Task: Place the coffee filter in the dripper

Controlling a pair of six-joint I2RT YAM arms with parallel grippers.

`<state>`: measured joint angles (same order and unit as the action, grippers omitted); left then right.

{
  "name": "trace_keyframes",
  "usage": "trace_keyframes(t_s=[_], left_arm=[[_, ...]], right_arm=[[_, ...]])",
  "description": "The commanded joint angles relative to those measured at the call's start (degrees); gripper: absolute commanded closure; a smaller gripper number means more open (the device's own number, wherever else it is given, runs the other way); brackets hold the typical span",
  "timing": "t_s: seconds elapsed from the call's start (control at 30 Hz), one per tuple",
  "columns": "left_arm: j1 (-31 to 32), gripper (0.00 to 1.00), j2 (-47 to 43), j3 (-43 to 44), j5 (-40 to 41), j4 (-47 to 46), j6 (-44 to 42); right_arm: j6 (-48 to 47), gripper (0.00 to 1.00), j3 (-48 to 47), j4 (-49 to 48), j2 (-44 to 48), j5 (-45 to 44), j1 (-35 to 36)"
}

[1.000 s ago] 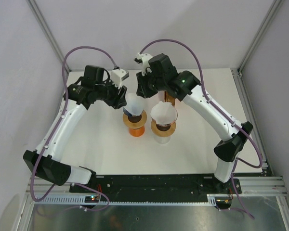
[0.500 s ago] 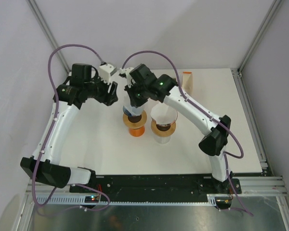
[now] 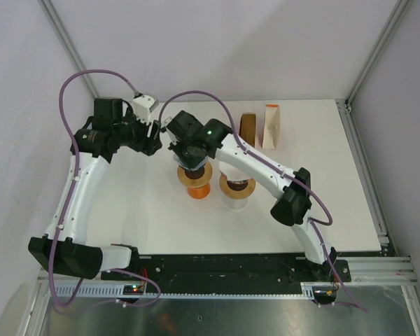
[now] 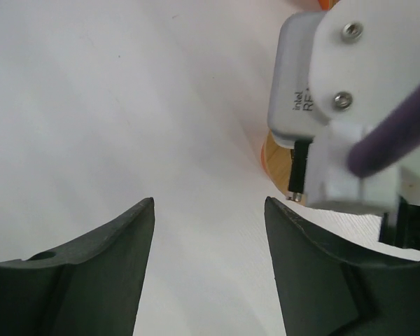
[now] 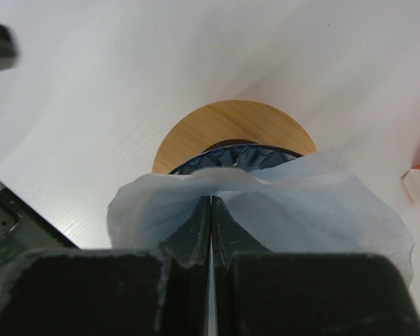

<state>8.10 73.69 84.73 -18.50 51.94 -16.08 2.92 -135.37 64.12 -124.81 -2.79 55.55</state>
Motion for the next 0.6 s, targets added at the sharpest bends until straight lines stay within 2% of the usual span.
trace_keyframes(t_s=[0.0, 0.4, 0.57], left_arm=[[-0.7, 0.31, -2.1, -0.1, -0.2, -1.8, -0.6], [-0.7, 0.31, -1.5, -0.4, -1.9, -1.9, -0.3], [-0.7, 0.33, -2.0, -1.6, -7.4, -1.9, 0.9]], right_arm=[[-1.5, 1.00, -3.2, 3.9, -2.5, -5.6, 0.4], [-2.3, 1.00, -4.2, 5.2, -4.0, -6.6, 0.5], [-2.5, 1.00, -5.7, 3.1, -2.3, -5.6, 0.5]])
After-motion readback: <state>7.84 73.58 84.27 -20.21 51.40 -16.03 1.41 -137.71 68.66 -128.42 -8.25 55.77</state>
